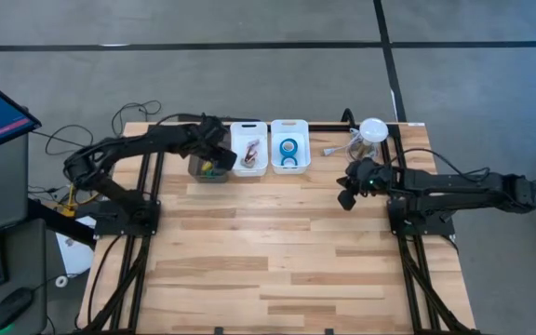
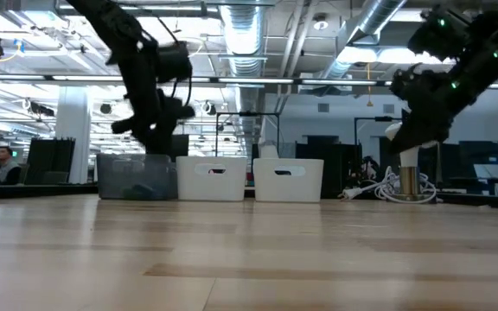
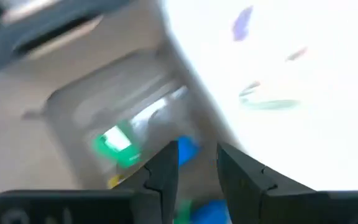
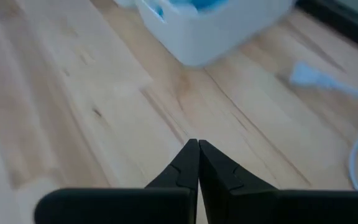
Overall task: Pick and place Stapler, Stapler remover, tape
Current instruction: Return to Home Position
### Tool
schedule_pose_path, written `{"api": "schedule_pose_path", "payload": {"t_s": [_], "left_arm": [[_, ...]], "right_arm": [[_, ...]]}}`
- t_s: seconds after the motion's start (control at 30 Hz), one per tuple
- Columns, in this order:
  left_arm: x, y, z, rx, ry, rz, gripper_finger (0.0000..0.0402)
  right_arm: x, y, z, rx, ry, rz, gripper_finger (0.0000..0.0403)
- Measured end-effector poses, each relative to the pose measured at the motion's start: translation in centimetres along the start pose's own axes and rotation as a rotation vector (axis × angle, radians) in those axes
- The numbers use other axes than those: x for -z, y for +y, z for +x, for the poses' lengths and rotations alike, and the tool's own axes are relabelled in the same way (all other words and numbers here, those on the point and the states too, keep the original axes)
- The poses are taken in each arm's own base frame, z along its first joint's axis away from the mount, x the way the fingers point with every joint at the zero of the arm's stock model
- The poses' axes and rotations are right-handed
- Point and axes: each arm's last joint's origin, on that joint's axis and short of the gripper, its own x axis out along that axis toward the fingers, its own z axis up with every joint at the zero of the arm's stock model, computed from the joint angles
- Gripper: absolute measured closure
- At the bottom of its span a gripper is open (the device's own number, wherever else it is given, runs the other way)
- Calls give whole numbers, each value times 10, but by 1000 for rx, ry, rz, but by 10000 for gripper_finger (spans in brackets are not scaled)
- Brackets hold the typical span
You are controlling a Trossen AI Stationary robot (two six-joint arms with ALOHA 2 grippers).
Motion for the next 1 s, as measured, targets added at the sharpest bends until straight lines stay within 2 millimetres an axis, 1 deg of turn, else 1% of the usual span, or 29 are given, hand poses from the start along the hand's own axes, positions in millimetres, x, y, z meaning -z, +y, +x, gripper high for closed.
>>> {"api": "schedule_pose_path", "payload": {"t_s": [0.1,0.23,0.3,0.37,0.43,0.6,0.67,0.73,0.87,1.0], "left_arm": [[-1,-11,-23,85,-99,46,308],[5,-29,-62,195,-262,187,317],[10,-35,-83,249,-335,244,325],[17,-39,-102,320,-423,261,336],[27,-42,-118,397,-511,272,347],[53,-49,-157,661,-751,256,376],[66,-48,-169,708,-795,263,387],[77,-47,-178,730,-819,265,396],[92,-46,-196,756,-875,277,396],[99,-43,-203,681,-920,222,398]], "right_arm": [[-14,4,-6,-35,-40,-8,402],[-36,8,-18,-76,-112,-30,402],[-46,9,-26,-90,-158,-30,402],[-55,10,-36,-114,-231,-20,402],[-60,9,-46,-160,-299,-8,402],[-63,5,-77,-292,-443,14,402],[-61,2,-89,-334,-489,15,402],[-59,-1,-99,-359,-533,18,402],[-54,-5,-117,-385,-615,3,402],[-51,-9,-128,-386,-682,-28,402]]}}
